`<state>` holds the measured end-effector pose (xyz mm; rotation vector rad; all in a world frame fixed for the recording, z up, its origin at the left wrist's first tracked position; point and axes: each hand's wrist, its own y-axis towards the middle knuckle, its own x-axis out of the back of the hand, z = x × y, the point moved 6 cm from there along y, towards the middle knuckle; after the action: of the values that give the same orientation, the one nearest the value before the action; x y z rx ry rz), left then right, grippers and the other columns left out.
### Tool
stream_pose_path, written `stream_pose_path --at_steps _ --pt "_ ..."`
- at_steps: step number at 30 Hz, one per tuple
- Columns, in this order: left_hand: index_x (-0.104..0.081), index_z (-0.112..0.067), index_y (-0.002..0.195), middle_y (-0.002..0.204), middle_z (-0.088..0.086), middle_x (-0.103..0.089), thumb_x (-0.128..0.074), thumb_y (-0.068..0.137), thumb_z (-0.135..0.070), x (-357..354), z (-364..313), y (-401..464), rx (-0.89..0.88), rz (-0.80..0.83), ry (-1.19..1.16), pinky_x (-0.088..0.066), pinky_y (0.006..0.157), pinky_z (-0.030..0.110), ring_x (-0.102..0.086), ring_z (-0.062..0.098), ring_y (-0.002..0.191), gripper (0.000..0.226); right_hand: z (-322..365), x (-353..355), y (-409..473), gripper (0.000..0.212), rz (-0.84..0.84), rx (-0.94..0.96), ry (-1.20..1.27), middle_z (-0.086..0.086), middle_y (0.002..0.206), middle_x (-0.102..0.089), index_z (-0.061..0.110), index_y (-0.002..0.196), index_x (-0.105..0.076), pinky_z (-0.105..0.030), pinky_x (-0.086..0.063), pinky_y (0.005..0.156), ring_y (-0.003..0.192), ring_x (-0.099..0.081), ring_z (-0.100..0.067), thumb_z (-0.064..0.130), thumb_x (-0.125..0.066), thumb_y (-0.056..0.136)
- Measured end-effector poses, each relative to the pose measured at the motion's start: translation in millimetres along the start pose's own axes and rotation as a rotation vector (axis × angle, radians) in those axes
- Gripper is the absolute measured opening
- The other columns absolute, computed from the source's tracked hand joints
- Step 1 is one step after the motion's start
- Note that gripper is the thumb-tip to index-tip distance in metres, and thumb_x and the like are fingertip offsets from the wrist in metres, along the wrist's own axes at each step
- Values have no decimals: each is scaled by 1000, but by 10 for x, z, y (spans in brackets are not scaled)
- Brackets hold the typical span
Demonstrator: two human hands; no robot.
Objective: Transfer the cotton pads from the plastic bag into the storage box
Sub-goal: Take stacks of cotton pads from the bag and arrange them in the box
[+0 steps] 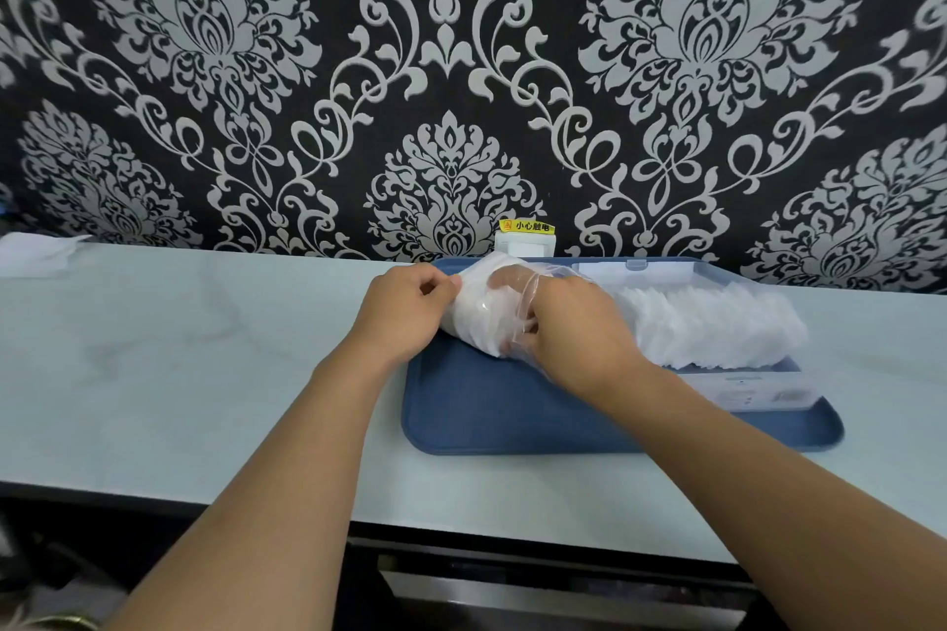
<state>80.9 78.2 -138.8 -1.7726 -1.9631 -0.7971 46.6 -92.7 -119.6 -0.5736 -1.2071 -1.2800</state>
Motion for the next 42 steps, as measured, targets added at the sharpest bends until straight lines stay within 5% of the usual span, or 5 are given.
stream_pose_path --at_steps 8,13,17,25,42 --pt "-73 -13 99 103 1 -73 -54 101 -24 -10 -46 -32 -47 29 15 -46 85 28 -64 20 97 21 -84 99 -58 43 108 57 149 4 95 -75 38 120 -68 -33 -55 80 82 -65 -12 15 -71 84" --pt "-73 -19 94 100 -7 -73 -58 100 -22 -51 -43 -26 -49 76 -31 -43 79 17 -64 14 95 16 -115 63 -42 39 110 40 180 9 78 -69 42 113 -69 -32 -56 77 74 -63 -10 24 -79 80" --pt "-77 -13 95 97 -4 -75 -62 97 -24 -59 -73 -28 -31 51 -68 -50 88 30 -66 17 92 19 -63 38 6 28 18 -26 -13 5 87 -72 33 105 -72 -34 -56 74 82 -66 -19 27 -75 78" --pt "-80 -15 84 87 -6 -74 -70 91 -22 -57 -24 -2 120 1 -190 -50 82 26 -64 12 85 14 -16 67 24 6 -56 -19 -101 4 74 -65 22 81 -71 -28 -46 57 67 -60 -20 19 -70 76" --pt "-73 -24 67 80 -10 -71 -70 87 -18 -63 -20 4 230 -147 -222 -53 83 29 -64 15 87 21 -67 80 -4 15 9 -8 5 1 91 -69 25 93 -76 -40 -56 73 82 -65 -23 25 -71 80"
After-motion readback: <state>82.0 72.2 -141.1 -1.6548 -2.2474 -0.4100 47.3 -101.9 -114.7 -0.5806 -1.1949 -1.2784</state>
